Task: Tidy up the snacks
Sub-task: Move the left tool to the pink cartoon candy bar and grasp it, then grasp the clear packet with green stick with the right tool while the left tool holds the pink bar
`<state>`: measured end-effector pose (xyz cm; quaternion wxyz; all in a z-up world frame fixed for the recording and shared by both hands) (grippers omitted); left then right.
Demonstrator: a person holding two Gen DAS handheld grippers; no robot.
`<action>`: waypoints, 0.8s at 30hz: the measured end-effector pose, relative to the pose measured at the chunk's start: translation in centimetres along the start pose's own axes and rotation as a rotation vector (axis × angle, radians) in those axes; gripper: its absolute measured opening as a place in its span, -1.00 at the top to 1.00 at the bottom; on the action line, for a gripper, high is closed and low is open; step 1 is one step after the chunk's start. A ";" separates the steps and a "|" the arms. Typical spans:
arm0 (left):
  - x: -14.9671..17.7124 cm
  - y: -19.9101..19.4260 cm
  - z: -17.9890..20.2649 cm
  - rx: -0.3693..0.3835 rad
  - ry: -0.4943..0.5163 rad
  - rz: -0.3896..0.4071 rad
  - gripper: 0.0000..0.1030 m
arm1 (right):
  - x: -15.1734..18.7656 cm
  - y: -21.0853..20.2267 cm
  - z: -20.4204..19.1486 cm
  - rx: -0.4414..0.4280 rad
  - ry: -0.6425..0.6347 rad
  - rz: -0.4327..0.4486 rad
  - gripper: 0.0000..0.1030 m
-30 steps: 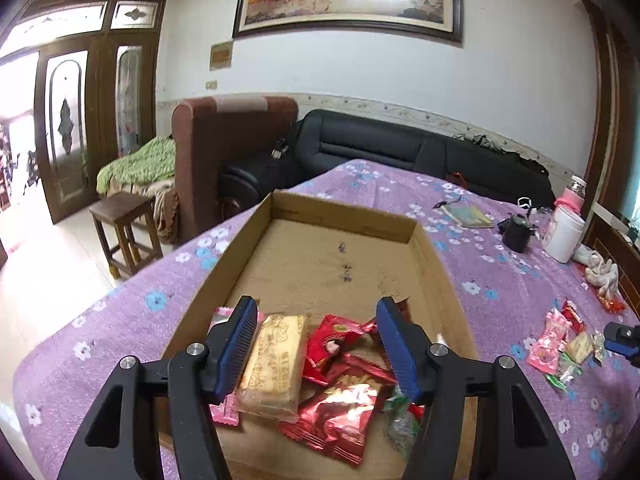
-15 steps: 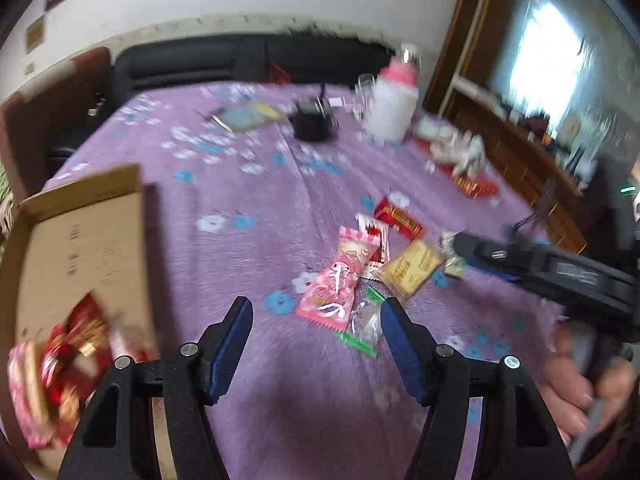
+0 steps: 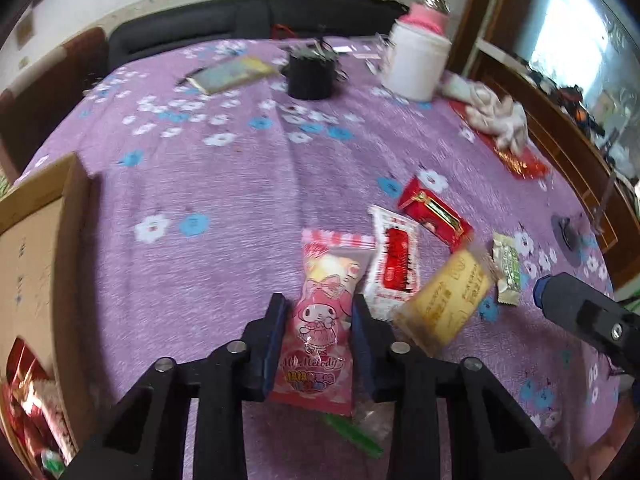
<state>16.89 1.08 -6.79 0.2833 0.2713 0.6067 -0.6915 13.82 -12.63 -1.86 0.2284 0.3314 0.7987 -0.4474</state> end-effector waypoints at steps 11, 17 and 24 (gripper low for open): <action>-1.0 -5.3 -5.8 -0.047 -0.135 0.228 0.46 | 5.1 3.2 -2.9 0.016 -0.157 -0.124 0.30; -0.7 -5.0 -7.0 -0.052 -0.160 0.225 0.46 | 6.8 4.6 -3.7 0.079 -0.316 -0.127 0.21; -0.8 -5.3 -7.4 -0.059 -0.163 0.234 0.46 | 8.3 4.7 -4.9 0.112 -0.490 -0.115 0.45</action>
Point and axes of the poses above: each gripper's, at about its wrist camera, not at the fingertips, and y roughly the way its jaws point, z to its right, x to its underside, the point moved 10 cm from there along y, roughly the way its jaws point, and after that the axes turned 13 degrees about z, right-handed, at the moved point
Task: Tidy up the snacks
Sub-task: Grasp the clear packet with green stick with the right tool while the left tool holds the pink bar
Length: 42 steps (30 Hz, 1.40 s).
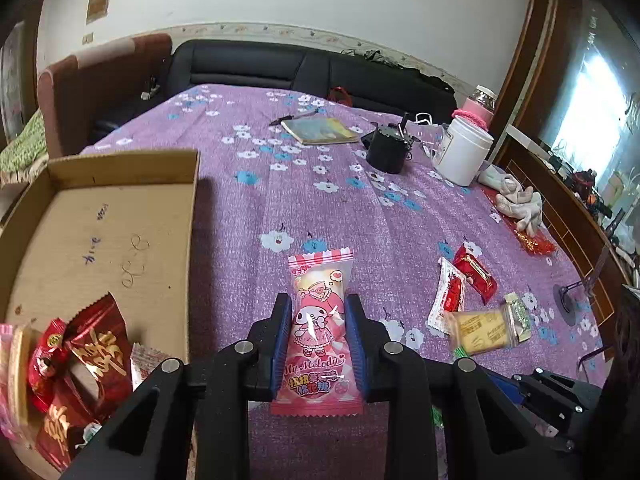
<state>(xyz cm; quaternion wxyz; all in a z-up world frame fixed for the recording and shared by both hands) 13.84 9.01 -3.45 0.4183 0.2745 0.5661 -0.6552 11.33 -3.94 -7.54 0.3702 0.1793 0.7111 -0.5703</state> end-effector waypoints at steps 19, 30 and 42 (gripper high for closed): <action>-0.6 -1.0 1.3 0.012 0.062 0.056 0.46 | -3.0 -3.3 2.5 0.016 0.133 0.140 0.49; -0.9 -1.6 1.9 0.008 0.095 0.086 0.46 | -3.3 -3.4 2.4 0.016 0.129 0.155 0.49; -1.4 -2.2 1.8 0.005 0.095 0.119 0.46 | -3.4 -3.8 2.2 0.008 0.132 0.167 0.49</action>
Point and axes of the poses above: each gripper's, at about its wrist camera, not at the fingertips, and y roughly the way its jaws point, z to its right, x to its underside, the point moved 10 cm from there along y, roughly the way its jaws point, and after that the axes turned 13 degrees about z, right-handed, at the moved point
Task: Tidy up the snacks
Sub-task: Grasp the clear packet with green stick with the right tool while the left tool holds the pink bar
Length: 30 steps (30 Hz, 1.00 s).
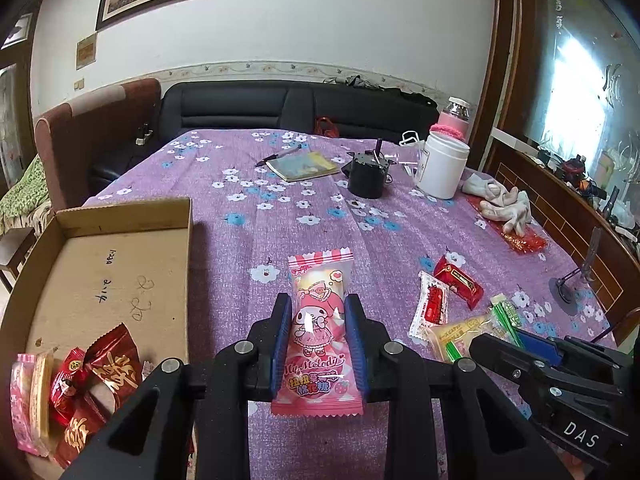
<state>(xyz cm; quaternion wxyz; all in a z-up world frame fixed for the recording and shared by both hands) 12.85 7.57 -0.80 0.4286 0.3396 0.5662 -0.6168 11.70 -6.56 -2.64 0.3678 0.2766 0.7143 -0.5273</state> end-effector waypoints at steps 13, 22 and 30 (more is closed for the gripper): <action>-0.4 -0.5 -0.1 -0.006 -0.008 0.031 0.45 | 0.2 -0.5 -1.5 -0.025 -0.027 0.011 0.49; -0.4 -0.6 0.0 -0.015 -0.004 0.048 0.45 | -0.2 -0.8 -1.1 -0.025 0.001 0.017 0.49; -0.8 -1.1 -0.1 -0.034 -0.006 0.061 0.45 | -0.3 -0.8 -0.9 -0.020 0.004 0.019 0.49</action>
Point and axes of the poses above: each gripper's, at about its wrist camera, not at the fingertips, and y roughly the way its jaws point, z to its right, x to its underside, the point moved 10 cm from there along y, roughly the way its jaws point, and after that the axes turned 13 degrees about z, right-handed, at the moved point
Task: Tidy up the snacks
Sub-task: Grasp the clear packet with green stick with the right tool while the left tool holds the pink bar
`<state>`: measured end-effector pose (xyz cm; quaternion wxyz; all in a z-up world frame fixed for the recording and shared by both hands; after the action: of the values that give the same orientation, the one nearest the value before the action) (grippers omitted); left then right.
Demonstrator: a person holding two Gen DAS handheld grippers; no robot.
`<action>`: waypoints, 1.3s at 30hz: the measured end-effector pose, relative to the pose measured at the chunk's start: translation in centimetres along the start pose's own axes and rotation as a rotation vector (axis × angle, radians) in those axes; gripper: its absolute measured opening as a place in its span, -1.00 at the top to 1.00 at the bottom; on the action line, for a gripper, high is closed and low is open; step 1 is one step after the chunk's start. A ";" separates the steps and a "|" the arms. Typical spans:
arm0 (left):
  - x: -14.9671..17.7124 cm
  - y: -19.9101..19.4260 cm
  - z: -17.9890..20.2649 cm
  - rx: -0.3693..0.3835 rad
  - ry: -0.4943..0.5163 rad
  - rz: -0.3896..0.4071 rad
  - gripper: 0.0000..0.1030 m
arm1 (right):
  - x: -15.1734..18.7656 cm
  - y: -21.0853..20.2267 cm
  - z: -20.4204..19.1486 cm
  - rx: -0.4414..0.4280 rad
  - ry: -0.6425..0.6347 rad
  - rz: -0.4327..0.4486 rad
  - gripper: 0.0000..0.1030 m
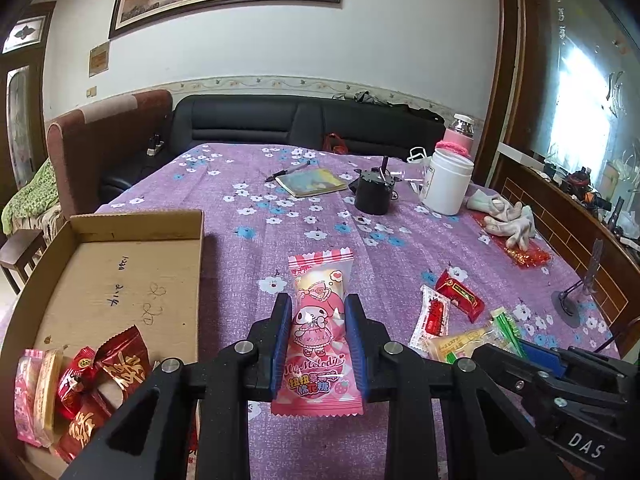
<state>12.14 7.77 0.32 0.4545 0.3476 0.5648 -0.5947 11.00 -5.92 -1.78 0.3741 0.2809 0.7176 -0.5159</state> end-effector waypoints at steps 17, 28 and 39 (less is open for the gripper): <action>-0.1 -1.6 -0.2 0.007 -0.006 0.015 0.45 | 0.6 0.5 -0.3 -0.003 -0.026 -0.015 0.49; 1.2 -1.3 1.2 0.067 -0.031 -0.010 0.46 | 2.0 2.0 2.4 0.045 0.024 -0.067 0.49; 1.4 -2.4 5.8 0.178 0.046 0.029 0.46 | 2.2 2.5 3.6 0.041 0.110 -0.101 0.49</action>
<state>10.03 1.75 0.58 0.4173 0.4082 0.5150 -0.6277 12.68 -8.56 -5.62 0.3019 0.2800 0.7396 -0.5324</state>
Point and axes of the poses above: each gripper's, at about its wrist camera, not at the fingertips, and y roughly the way its jaws point, z to its right, x to its underside, the point moved 10 cm from there along y, roughly the way its jaws point, and after that the axes turned 13 degrees about z, right-handed, at the moved point
